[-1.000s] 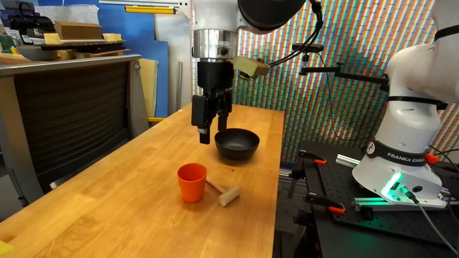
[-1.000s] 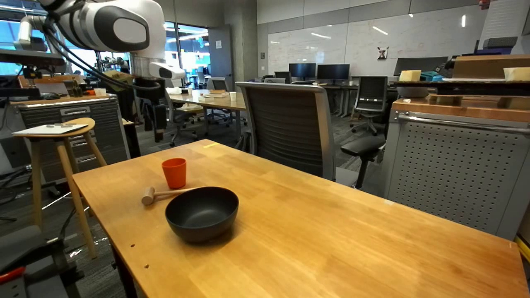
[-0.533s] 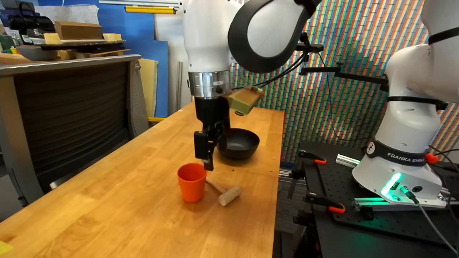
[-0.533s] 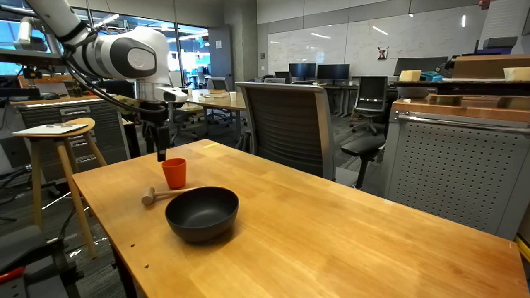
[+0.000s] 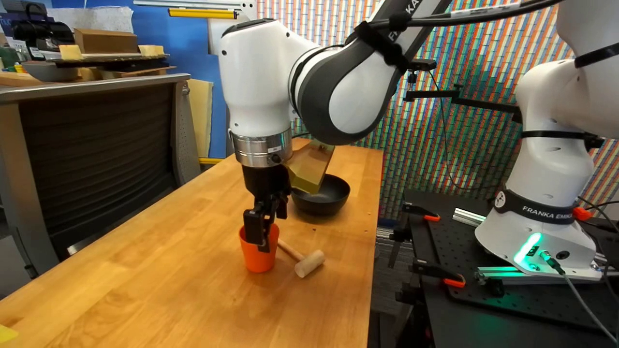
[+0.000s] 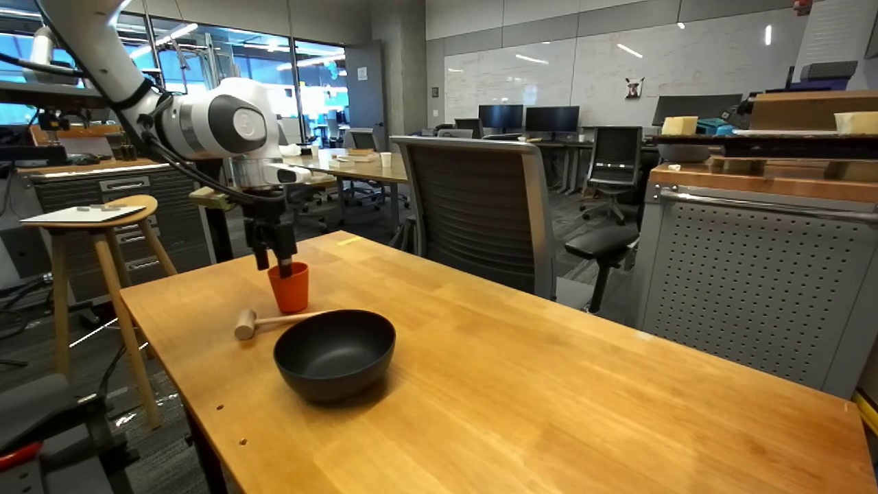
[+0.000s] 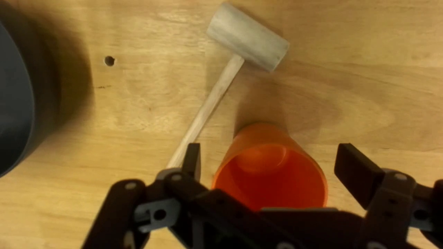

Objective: Put the orange cup in the black bowl

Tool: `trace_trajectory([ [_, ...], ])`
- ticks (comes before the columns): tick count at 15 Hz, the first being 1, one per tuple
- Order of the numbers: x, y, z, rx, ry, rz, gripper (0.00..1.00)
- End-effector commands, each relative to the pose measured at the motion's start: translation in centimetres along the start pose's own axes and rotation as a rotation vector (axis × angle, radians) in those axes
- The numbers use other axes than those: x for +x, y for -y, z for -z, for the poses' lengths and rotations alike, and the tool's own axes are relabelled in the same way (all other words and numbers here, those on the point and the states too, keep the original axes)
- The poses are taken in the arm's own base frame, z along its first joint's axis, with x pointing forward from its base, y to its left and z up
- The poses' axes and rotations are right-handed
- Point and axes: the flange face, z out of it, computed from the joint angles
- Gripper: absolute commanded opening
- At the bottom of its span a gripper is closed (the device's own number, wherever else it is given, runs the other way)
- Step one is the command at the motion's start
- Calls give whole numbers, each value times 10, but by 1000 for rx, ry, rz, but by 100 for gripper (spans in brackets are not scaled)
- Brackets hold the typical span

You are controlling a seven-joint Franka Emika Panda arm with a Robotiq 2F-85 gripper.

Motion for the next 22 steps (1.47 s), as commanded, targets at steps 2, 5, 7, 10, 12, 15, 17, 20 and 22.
trace_trajectory([
  [2, 27, 9, 3, -30, -54, 18, 100],
  [5, 29, 10, -3, -29, -42, 22, 72],
  [7, 27, 10, -9, -25, -30, 18, 56],
  [10, 22, 10, -13, -20, -10, 18, 33],
  [12, 20, 10, -10, -21, -7, 21, 18],
  [15, 18, 6, 12, -17, -26, 13, 0],
  [17, 16, -2, 41, -23, -60, -1, 0],
  [20, 15, -29, 95, -54, -130, -80, 1],
  [22, 11, -57, 126, -130, -175, -164, 1],
])
